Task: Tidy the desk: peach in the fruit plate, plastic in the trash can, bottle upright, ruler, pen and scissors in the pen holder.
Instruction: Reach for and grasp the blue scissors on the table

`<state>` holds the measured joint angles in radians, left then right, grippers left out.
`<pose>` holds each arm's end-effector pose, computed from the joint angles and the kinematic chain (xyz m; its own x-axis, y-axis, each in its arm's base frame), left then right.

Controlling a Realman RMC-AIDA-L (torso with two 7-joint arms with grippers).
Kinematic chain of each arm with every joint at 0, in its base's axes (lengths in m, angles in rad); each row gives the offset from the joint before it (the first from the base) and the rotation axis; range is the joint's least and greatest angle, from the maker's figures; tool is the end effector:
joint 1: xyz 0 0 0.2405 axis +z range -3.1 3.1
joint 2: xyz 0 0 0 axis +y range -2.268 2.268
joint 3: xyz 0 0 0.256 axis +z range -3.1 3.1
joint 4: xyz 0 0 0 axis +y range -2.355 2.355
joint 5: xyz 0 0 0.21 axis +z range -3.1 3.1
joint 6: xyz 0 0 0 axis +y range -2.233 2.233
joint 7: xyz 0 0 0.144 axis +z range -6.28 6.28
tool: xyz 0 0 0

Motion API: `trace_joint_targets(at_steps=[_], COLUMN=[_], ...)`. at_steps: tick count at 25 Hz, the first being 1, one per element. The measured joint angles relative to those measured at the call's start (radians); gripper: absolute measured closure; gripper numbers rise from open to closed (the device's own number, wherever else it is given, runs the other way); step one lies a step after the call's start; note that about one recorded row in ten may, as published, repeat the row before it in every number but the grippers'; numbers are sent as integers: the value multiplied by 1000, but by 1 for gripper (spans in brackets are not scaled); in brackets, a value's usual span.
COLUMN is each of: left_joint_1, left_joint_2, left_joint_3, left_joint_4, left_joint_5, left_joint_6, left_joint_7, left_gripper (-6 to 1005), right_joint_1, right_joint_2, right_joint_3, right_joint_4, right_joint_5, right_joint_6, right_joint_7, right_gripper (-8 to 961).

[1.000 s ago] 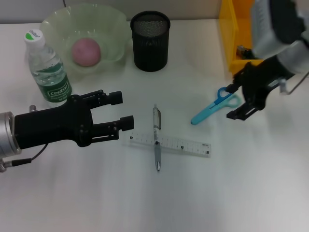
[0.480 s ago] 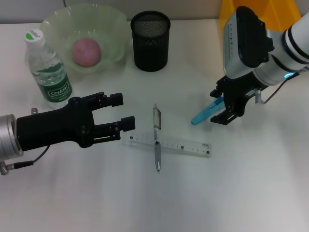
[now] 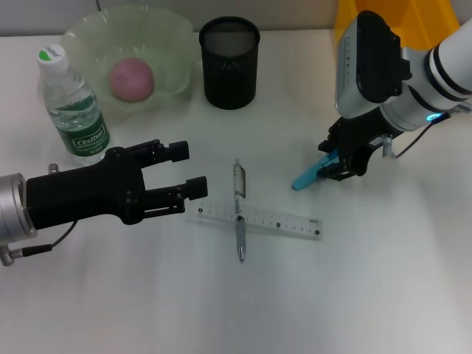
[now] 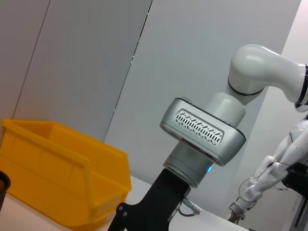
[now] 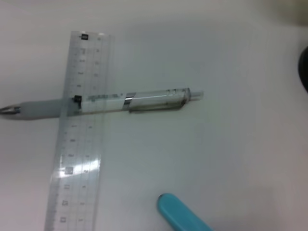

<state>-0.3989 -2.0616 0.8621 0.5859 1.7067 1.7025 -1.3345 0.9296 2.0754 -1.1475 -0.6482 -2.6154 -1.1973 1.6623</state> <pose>-0.2627 0.2844 -0.0036 0.6592 0.3521 0.6645 0.4553 -0.8901 0.0199 0.1999 0.4148 -0.0483 0.9217 -0.0660 0.3822 0.0162 -0.9780 -0.2079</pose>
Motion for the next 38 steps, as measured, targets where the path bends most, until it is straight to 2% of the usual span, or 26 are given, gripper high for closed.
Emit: trace_joint_targets(at_steps=[2, 16, 21, 26, 38], left_joint_1=[-1, -12, -17, -24, -26], left_joint_2=[0, 0, 0, 0, 0], left_joint_3=[0, 0, 0, 0, 0], left_joint_4=[0, 6, 8, 9, 9], left_joint_5=[0, -12, -18, -19, -26], left_joint_6=[0, 0, 1, 0, 1], left_joint_7=[0, -15, -22, -28, -39], left_gripper=[206, 206, 206, 206, 207], right_joint_1=[7, 24, 35, 48, 54], right_joint_2=[0, 1, 0, -10, -7], right_joint_3=[1, 0, -4, -6, -8], right_joint_4=[15, 45, 48, 48, 44], right_joint_5=[1, 2, -5, -11, -55], right_joint_6=[16, 36, 28, 8, -1], right_joint_7=[8, 26, 65, 131, 161], right_gripper=[458, 500, 581, 728, 703])
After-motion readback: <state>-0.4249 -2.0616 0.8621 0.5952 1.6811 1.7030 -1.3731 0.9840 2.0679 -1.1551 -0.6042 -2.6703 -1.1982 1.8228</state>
